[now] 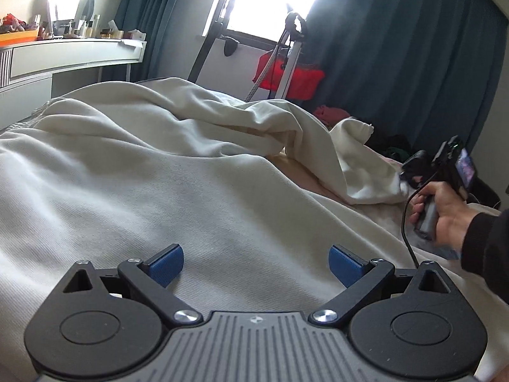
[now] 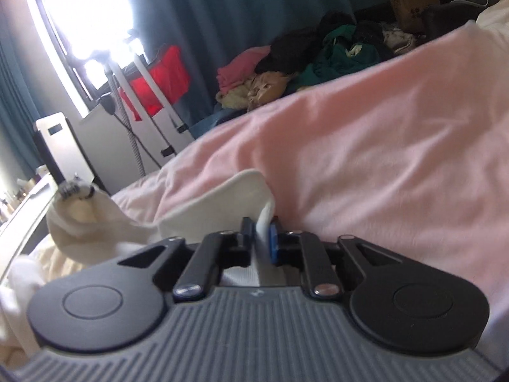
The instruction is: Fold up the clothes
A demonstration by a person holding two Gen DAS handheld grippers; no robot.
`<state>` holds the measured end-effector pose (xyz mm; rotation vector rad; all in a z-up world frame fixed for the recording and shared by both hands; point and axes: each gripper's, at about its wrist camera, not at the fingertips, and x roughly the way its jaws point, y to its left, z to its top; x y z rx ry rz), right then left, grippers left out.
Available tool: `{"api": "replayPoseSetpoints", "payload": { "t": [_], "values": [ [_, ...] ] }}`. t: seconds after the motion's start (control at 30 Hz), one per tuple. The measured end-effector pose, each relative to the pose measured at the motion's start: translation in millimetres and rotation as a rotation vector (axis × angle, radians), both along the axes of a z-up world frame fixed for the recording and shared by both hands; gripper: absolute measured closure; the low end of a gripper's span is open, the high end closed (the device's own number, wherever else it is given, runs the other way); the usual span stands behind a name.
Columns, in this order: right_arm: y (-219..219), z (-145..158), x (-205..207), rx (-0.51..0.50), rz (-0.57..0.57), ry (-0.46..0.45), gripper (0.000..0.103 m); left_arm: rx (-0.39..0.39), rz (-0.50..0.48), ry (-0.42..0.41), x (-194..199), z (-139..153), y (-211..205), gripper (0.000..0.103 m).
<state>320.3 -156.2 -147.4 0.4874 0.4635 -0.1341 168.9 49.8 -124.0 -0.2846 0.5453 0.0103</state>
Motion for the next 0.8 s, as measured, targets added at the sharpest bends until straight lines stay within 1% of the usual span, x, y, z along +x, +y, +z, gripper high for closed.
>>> {"api": "replayPoseSetpoints", "payload": {
  "t": [0.1,0.17,0.23,0.33,0.43,0.5,0.63,0.73,0.8],
  "values": [
    [-13,36,-29,-0.019,-0.080,-0.095,0.097,0.001,0.005,-0.002,-1,3,0,0.004],
    [-29,64,-50,-0.068,-0.130,-0.145,0.097,0.009,0.001,-0.025,-8,7,0,0.004],
    [-48,95,-78,-0.111,-0.212,-0.194,0.097,0.028,0.000,-0.042,-15,11,0,0.004],
    [-78,141,-118,-0.166,-0.325,-0.239,0.097,0.033,-0.001,-0.057,-25,17,2,0.004],
    [-100,169,-149,-0.201,-0.381,-0.233,0.098,0.020,-0.006,-0.057,-32,23,5,0.004],
    [-109,171,-164,-0.212,-0.406,-0.194,0.098,0.016,-0.001,-0.066,-36,26,8,0.004],
    [-116,145,-181,-0.166,-0.434,-0.068,0.097,0.020,0.011,-0.056,-40,27,9,0.004],
    [-117,118,-171,-0.143,-0.449,0.041,0.097,0.008,0.012,-0.039,-40,24,12,0.004],
    [-120,112,-158,-0.118,-0.460,0.068,0.097,0.001,0.012,-0.033,-38,21,11,0.004]
  ]
}}
